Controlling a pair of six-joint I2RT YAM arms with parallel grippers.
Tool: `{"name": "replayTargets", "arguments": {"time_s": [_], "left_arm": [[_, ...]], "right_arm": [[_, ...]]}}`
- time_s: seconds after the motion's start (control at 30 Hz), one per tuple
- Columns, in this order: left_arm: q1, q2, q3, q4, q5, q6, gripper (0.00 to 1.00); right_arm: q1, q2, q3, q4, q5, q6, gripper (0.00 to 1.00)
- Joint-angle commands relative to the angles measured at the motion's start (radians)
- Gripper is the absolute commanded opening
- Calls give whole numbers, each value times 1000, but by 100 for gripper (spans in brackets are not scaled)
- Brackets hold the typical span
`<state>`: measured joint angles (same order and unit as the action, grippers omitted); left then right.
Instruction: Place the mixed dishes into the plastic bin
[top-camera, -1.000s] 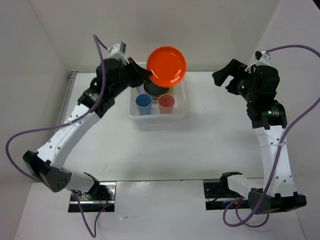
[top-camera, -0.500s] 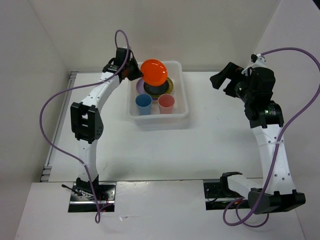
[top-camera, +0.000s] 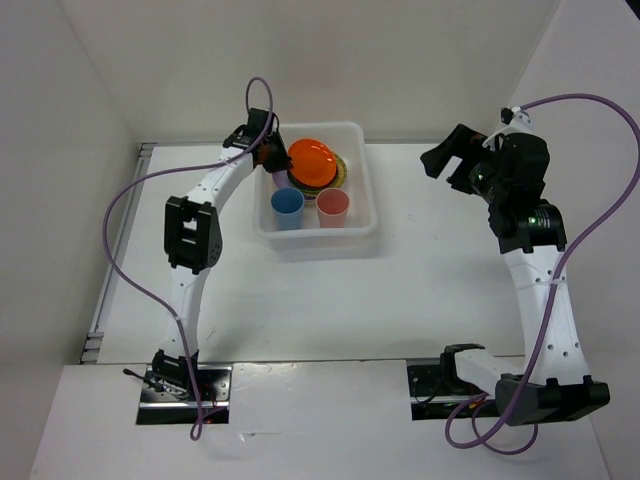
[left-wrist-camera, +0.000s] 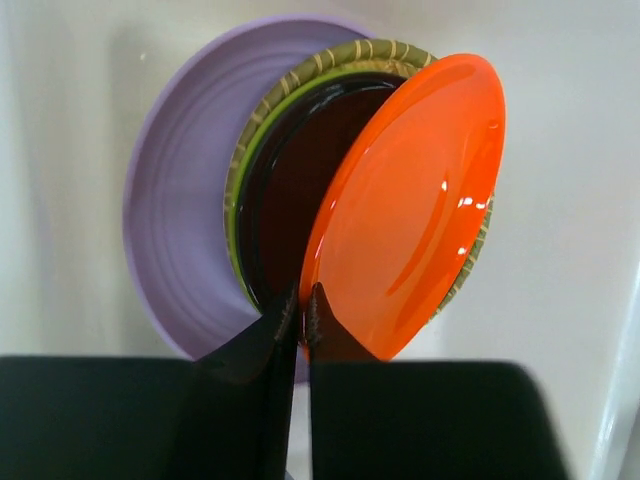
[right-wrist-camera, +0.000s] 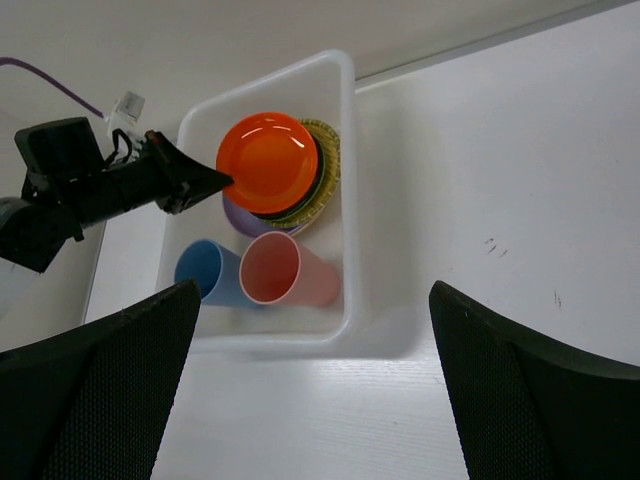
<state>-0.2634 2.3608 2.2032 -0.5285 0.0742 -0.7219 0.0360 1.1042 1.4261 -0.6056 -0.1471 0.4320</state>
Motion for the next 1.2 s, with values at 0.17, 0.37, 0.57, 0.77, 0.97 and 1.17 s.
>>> {"name": "replayTargets", "arguments": {"time_s": [0.17, 0.37, 0.57, 0.77, 0.97, 1.17], "left_arm": [[12, 58, 182, -93, -42, 19, 44], [12, 58, 344, -172, -51, 47, 54], [-6, -27, 641, -365, -71, 78, 57], [-72, -240, 830, -559, -43, 116, 60], [-218, -405, 862, -775, -91, 170, 68], [-433, -593, 750, -766, -203, 139, 86]], "right_arm": [[-7, -1, -4, 9, 21, -29, 100], [-7, -1, -4, 0, -5, -19, 100], [-7, -1, -16, -51, -46, -19, 100], [-7, -46, -113, -85, -83, -32, 100], [24, -104, -150, -48, -118, -33, 100], [54, -177, -222, -22, -107, -13, 100]]}}
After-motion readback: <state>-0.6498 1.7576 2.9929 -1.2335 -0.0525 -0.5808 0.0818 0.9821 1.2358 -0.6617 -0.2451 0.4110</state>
